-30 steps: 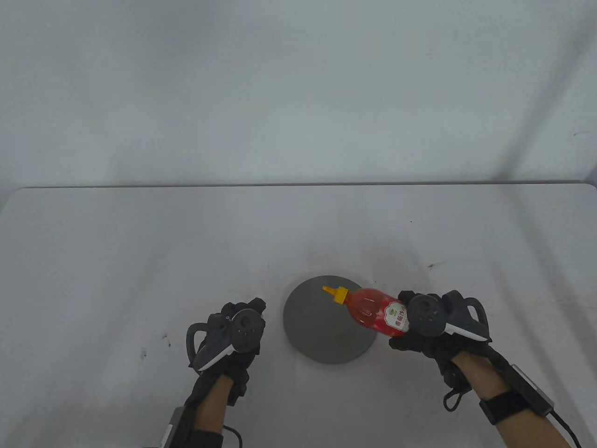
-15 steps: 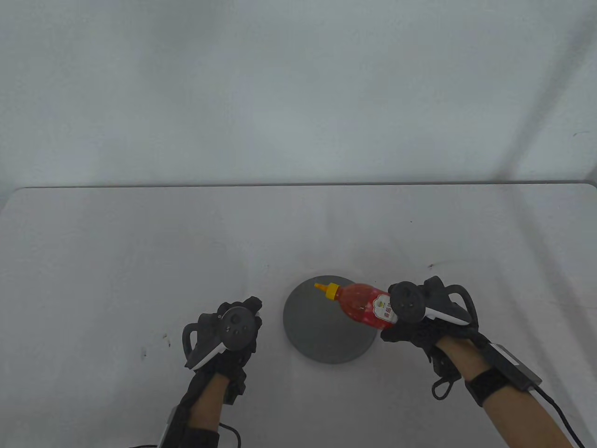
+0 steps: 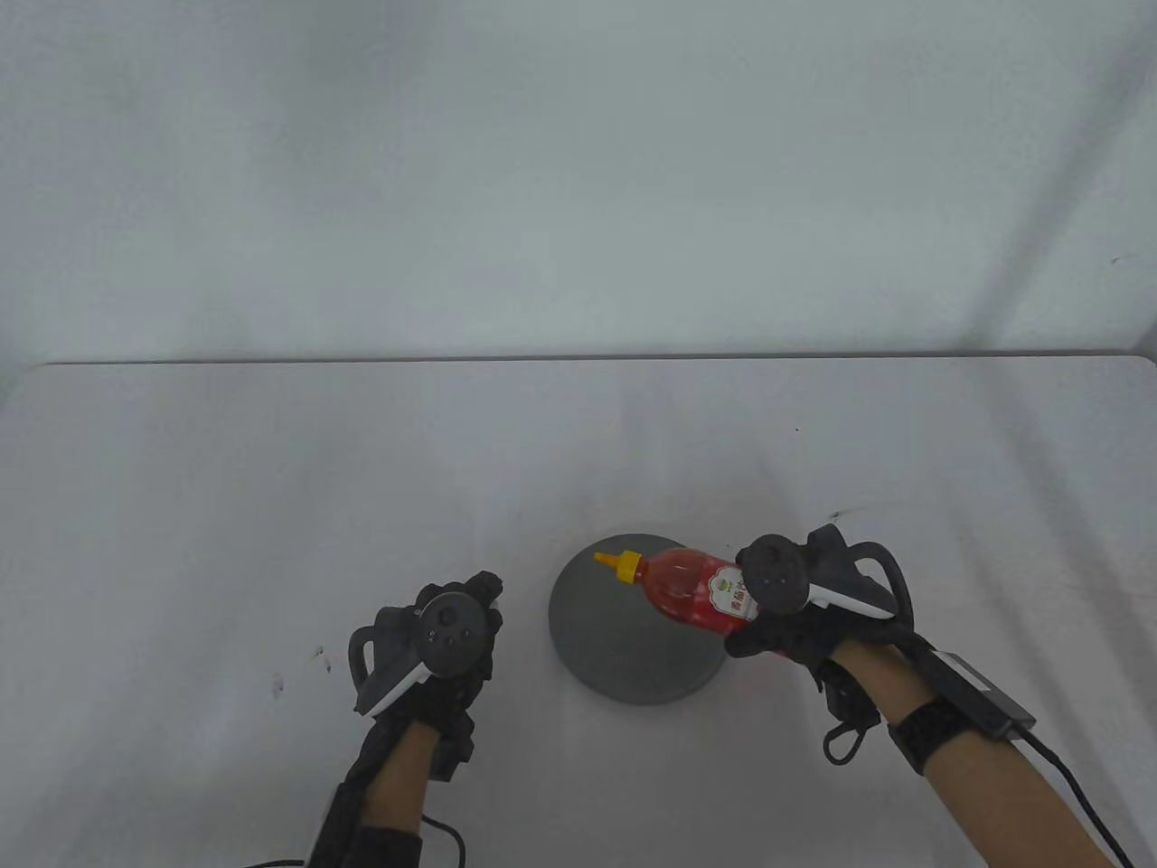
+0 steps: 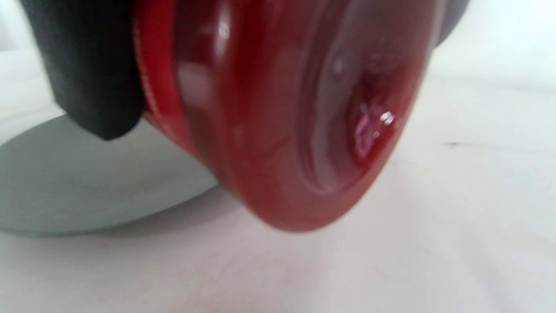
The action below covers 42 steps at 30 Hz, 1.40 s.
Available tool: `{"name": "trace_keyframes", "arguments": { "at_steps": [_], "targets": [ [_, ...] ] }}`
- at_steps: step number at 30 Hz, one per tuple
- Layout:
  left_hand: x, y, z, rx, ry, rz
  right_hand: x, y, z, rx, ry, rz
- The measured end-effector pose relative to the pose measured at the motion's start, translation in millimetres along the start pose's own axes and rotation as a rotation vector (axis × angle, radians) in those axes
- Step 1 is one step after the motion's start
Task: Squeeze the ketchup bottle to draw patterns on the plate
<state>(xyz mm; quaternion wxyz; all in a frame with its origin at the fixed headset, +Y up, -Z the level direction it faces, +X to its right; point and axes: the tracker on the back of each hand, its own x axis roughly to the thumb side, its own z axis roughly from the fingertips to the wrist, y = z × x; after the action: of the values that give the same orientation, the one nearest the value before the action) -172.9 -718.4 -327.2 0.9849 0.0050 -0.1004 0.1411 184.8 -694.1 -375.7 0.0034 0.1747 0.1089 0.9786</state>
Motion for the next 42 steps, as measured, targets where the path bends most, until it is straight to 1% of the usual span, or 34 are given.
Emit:
{"name": "trace_keyframes", "arguments": {
  "at_steps": [9,16,17,22,23,24,26,27,29,30,34,35,37,38,39,40,41,42],
  "targets": [
    [-1,1,1,0.010,0.004,0.002,1,4,-5,0.044,0.006,0.026],
    [-3,1,0,0.016,0.003,0.007,3,2,-5,0.078,0.016,0.062],
    [-3,1,0,0.015,0.003,0.007,5,2,-5,0.062,0.004,0.073],
    [-4,3,1,0.025,0.004,0.012,8,3,-7,0.068,0.009,0.071],
    [-4,3,1,0.026,0.004,0.013,10,3,-8,0.052,0.002,0.071],
    [-4,3,1,0.025,0.005,0.014,11,3,-9,0.068,0.015,0.076],
    [-4,3,2,0.026,0.005,0.016,13,4,-11,0.064,-0.007,0.074],
    [-5,3,2,0.028,0.005,0.017,14,4,-11,0.087,0.007,0.068],
    [-6,4,2,0.035,0.007,0.022,17,4,-13,0.079,-0.004,0.071],
    [-7,5,3,0.035,0.008,0.024,18,5,-14,0.103,0.005,0.067],
    [-8,6,4,0.041,0.012,0.026,23,5,-16,0.087,-0.007,0.082],
    [-9,7,4,0.045,0.013,0.030,24,4,-17,0.130,0.010,0.078],
    [-9,8,4,0.049,0.014,0.033,26,3,-18,0.098,-0.006,0.073],
    [-9,8,4,0.053,0.015,0.033,27,2,-17,0.129,0.008,0.078],
    [-9,8,4,0.055,0.015,0.034,28,3,-16,0.101,-0.008,0.079],
    [-10,8,4,0.057,0.016,0.035,29,2,-19,0.129,0.006,0.079],
    [-11,7,5,0.058,0.021,0.039,31,3,-15,0.138,-0.001,0.086],
    [-12,6,4,0.056,0.031,0.045,34,4,-13,0.059,-0.064,0.118]
  ]
}}
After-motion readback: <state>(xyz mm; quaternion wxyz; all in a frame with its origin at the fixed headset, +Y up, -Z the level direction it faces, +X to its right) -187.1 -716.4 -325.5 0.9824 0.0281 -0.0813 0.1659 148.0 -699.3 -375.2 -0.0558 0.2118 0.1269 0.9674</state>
